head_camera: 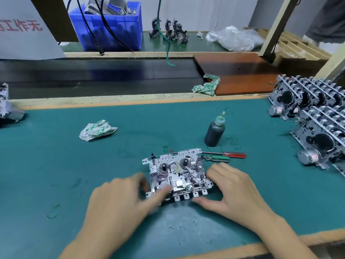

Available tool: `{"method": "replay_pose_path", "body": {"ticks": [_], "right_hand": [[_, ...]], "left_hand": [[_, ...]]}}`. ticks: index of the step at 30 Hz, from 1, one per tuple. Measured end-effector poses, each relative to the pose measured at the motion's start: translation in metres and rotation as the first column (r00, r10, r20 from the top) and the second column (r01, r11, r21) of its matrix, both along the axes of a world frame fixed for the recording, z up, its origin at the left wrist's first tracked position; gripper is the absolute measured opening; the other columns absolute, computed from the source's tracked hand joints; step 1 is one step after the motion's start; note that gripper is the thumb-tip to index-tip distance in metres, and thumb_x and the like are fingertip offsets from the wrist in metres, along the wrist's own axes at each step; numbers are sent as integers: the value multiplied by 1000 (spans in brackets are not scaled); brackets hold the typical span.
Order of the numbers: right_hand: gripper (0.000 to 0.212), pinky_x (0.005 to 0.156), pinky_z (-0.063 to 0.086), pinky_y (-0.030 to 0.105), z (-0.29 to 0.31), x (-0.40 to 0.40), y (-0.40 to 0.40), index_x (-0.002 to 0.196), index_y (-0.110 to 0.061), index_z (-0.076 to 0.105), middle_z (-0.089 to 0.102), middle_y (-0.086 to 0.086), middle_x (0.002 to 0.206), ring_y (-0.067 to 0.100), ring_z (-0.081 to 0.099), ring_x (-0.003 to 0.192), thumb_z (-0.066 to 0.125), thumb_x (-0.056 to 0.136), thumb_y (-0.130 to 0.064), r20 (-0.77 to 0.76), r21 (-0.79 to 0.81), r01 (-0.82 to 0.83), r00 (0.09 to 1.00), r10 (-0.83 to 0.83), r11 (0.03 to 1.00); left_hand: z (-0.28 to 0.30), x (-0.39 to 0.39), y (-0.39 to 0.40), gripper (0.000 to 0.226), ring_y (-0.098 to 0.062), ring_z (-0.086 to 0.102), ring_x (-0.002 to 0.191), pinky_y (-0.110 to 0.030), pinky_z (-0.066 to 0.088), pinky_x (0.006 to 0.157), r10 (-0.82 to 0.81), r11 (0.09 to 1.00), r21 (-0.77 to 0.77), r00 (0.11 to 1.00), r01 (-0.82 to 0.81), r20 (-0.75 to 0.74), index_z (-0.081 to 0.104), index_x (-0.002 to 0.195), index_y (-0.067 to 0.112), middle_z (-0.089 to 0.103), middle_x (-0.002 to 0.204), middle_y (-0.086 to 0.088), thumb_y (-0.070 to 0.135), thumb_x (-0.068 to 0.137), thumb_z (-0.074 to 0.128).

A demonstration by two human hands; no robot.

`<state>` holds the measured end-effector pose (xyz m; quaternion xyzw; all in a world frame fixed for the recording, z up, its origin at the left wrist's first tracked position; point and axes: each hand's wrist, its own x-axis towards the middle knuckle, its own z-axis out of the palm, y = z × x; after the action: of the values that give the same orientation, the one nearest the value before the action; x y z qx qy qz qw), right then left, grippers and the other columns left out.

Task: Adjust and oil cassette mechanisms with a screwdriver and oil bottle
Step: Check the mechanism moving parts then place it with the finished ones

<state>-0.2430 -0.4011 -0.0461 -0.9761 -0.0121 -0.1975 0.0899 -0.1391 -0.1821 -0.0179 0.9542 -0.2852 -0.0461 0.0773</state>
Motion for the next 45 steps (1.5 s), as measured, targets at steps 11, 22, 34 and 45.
{"method": "replay_pose_path", "body": {"ticks": [11,22,34,45], "right_hand": [[50,39,27,21,-2,-2,6,57,-14,46,41,-3,55,17,42,44,52,77,-59,59,-59,-4,998,8,998],[53,46,20,22,-9,-6,6,52,-12,43,35,-1,49,16,32,43,58,74,-58,98,6,-25,995,24,1000],[53,49,18,23,-6,-6,7,54,-15,38,33,-3,50,12,22,51,58,73,-59,35,48,-15,999,13,999],[55,47,17,20,-4,-6,9,56,-20,30,20,-12,56,11,20,48,57,67,-67,54,67,33,998,-36,997]], "left_hand": [[-22,-19,-10,59,-15,40,25,-17,27,33,-22,956,-287,988,65,152,33,46,24,31,30,2,82,55,41],[-33,-13,-5,66,-16,40,28,-21,26,32,-126,928,-320,968,193,218,37,46,18,35,34,3,83,55,49],[-32,-12,-5,65,-13,37,27,-21,27,33,-117,899,-390,968,198,223,29,51,24,32,32,2,87,61,44],[-38,-14,-2,60,-12,40,29,-16,27,38,-213,886,-362,948,289,235,48,48,20,36,35,5,79,59,54]]}}
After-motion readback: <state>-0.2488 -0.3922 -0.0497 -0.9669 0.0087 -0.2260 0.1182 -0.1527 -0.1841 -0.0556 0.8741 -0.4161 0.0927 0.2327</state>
